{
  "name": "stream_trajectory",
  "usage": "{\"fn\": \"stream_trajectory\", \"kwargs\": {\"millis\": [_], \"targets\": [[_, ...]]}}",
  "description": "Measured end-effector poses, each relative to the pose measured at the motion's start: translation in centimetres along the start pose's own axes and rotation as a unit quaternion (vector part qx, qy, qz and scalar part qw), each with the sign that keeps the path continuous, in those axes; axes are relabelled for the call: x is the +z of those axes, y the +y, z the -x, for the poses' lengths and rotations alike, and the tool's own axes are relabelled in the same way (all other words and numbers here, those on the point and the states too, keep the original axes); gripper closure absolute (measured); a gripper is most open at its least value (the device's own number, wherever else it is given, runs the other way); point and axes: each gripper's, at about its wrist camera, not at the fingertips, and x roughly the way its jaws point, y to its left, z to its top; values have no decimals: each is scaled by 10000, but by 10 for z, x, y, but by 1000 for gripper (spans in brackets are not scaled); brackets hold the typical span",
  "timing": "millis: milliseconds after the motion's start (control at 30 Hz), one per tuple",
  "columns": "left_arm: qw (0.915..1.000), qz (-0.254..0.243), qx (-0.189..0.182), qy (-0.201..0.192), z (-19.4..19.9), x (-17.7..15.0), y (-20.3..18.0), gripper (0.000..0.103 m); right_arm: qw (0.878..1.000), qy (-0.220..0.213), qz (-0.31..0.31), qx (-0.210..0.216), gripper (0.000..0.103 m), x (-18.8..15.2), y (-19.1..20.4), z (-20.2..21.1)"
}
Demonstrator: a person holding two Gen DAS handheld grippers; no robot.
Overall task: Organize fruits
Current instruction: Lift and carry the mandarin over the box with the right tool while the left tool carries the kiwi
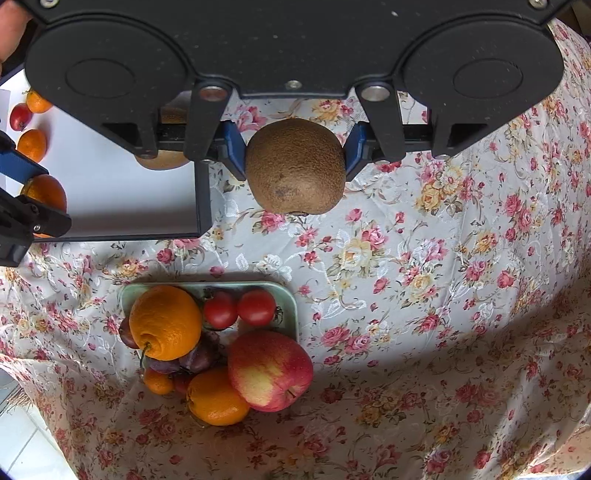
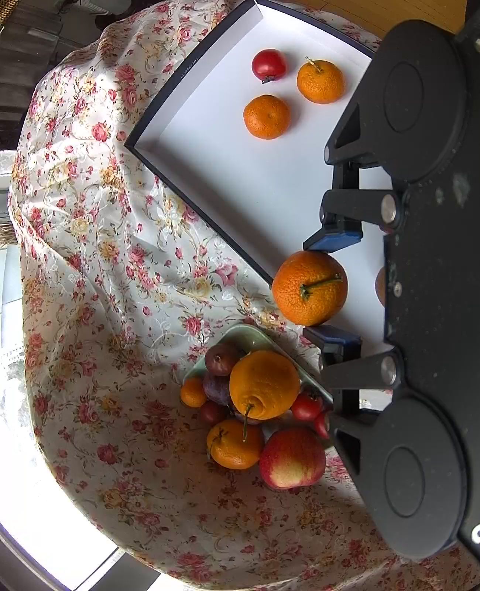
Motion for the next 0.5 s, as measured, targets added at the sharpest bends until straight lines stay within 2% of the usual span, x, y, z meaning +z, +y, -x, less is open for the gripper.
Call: {"fn": "stream_trajectory", "kwargs": {"millis": [233,333,500], "targets": [[9994,-318,-43,95,-12,-1,-50,45,9989,-1,-442,-156,58,26,-46,-1],[9983,-557,89,-112,-9,-2,-73,44,9982,-5,-549,-229,58,33,-62,-1],[9977,-635,-196,-102,-8,0,-95,45,9972,-16,-653,-366,58,42,-86,-2]]}}
